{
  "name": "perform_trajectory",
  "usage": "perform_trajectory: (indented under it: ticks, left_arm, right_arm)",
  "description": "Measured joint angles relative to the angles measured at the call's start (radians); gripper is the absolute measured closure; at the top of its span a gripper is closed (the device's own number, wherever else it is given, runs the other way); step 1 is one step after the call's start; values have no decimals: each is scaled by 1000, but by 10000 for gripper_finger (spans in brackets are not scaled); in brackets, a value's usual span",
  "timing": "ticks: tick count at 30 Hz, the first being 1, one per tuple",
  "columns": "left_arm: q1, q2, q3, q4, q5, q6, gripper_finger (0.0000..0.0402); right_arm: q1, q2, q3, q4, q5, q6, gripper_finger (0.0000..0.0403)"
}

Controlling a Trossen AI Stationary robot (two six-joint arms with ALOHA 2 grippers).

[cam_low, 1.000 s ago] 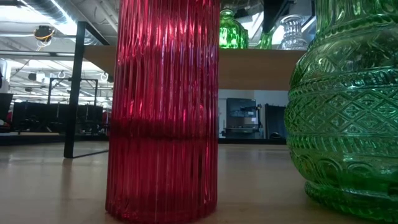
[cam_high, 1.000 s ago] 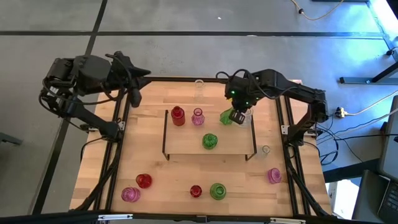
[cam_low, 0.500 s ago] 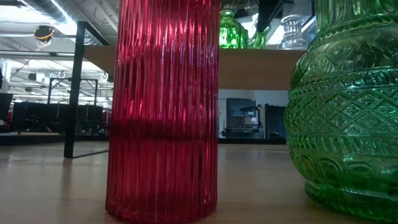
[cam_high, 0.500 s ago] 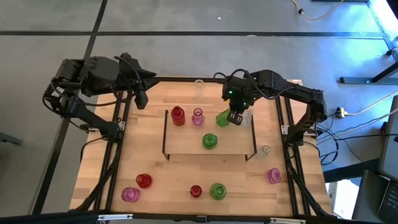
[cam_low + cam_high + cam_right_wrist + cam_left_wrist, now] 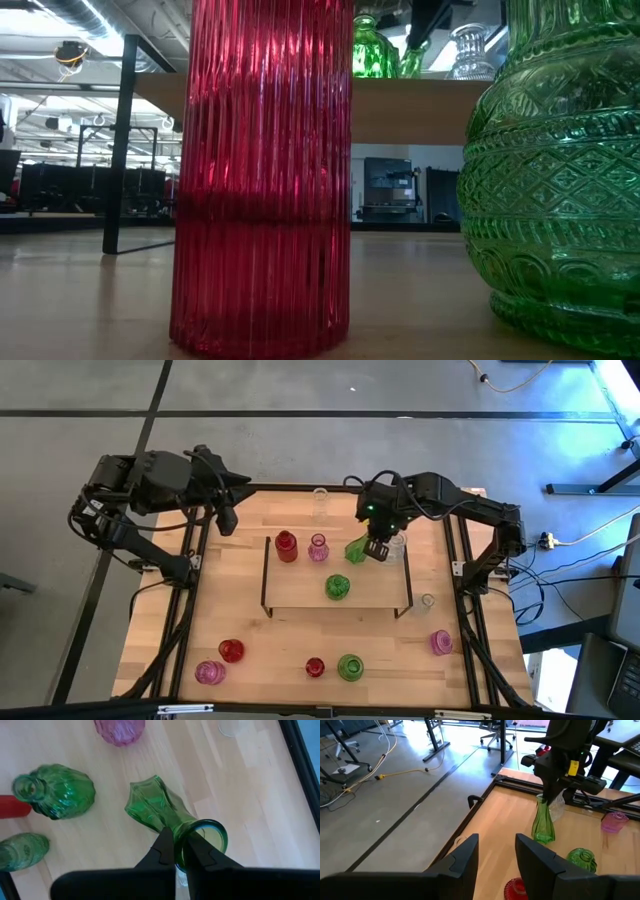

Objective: Sort vases onto shelf
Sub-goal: Adjust the green vases on the shelf aligning them together

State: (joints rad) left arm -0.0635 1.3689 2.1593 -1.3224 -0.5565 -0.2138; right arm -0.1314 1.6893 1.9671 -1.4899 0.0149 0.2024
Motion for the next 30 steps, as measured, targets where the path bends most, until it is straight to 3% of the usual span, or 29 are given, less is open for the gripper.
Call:
perform_trajectory:
  ticks: [6, 15, 30]
  left_arm:
    - [0, 0, 0, 0, 0, 0, 280]
    - [0, 0, 0, 0, 0, 8, 280]
    - [0, 0, 0, 0, -1, 15, 280]
  right_arm:
    - [0, 0, 0, 1, -8, -2, 398]
    - [0, -1, 0, 1, -4, -2, 349]
    - [0, -1, 0, 50, -69, -2, 354]
